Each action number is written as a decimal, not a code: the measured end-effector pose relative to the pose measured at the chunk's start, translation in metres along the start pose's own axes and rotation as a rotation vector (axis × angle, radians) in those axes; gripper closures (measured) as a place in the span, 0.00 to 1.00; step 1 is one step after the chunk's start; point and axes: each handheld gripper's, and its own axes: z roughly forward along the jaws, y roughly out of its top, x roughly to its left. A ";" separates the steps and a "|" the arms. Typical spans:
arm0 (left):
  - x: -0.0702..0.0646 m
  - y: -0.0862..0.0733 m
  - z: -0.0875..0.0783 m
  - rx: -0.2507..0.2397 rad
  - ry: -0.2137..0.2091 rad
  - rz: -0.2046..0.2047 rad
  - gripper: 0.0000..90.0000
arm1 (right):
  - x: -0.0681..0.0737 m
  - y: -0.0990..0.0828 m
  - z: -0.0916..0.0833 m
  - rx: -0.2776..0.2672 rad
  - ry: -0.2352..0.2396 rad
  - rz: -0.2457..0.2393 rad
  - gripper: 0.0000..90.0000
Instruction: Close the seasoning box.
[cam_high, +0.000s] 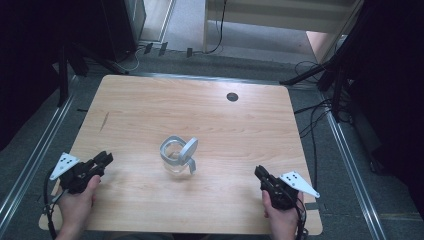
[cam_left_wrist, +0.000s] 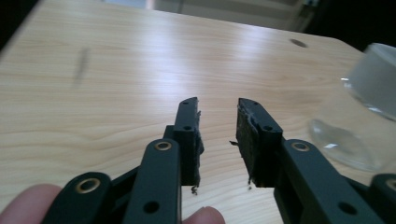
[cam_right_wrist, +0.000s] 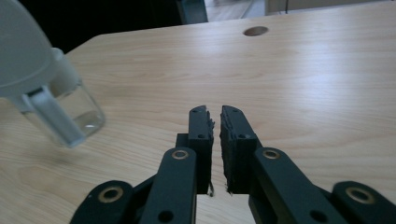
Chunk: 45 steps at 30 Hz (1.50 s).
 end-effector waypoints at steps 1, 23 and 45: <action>-0.005 0.001 0.003 0.003 -0.019 0.005 0.80 | 0.007 0.001 0.002 0.000 0.009 -0.005 0.91; -0.055 0.014 0.052 0.076 -0.222 0.059 1.00 | 0.109 -0.017 0.064 0.066 0.137 -0.079 1.00; -0.071 0.016 0.075 0.105 -0.300 0.085 1.00 | 0.139 -0.023 0.091 0.093 0.149 -0.109 1.00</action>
